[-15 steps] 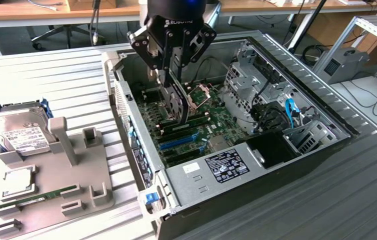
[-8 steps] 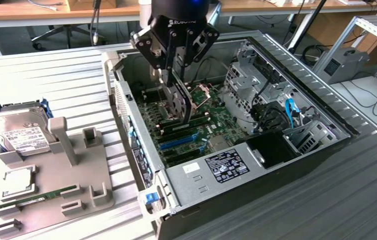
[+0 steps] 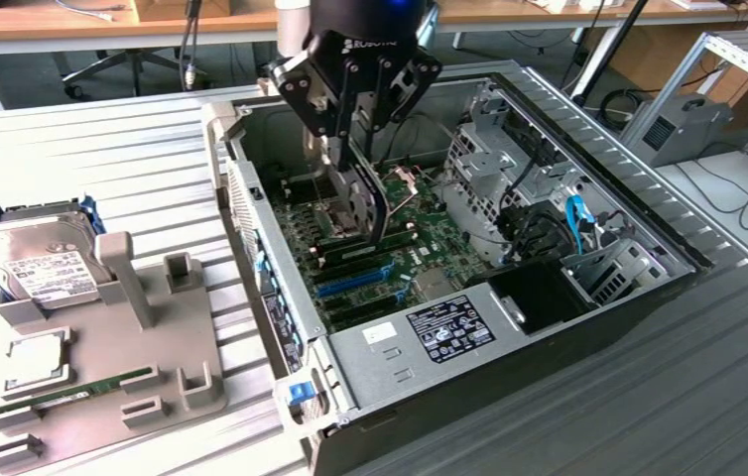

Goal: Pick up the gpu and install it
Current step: 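Pick up the gpu and move the gpu toward the slot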

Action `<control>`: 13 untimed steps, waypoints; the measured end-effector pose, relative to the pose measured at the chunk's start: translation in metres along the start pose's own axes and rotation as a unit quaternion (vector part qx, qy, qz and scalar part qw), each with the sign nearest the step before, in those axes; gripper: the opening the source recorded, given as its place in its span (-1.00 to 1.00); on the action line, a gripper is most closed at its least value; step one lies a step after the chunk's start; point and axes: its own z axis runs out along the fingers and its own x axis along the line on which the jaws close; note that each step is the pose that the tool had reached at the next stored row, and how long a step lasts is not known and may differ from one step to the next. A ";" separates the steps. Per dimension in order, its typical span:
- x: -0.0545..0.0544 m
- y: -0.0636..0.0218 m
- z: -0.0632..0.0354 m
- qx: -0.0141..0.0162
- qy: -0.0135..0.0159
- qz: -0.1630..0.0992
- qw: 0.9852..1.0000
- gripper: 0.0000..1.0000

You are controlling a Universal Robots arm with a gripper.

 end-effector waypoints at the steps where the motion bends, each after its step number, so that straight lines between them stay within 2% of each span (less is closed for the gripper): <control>1: -0.001 0.0000 0.0000 0.000 0.000 0.000 1.000 -0.48; 13: -0.005 0.0000 0.0012 0.000 0.000 0.000 1.000 -0.48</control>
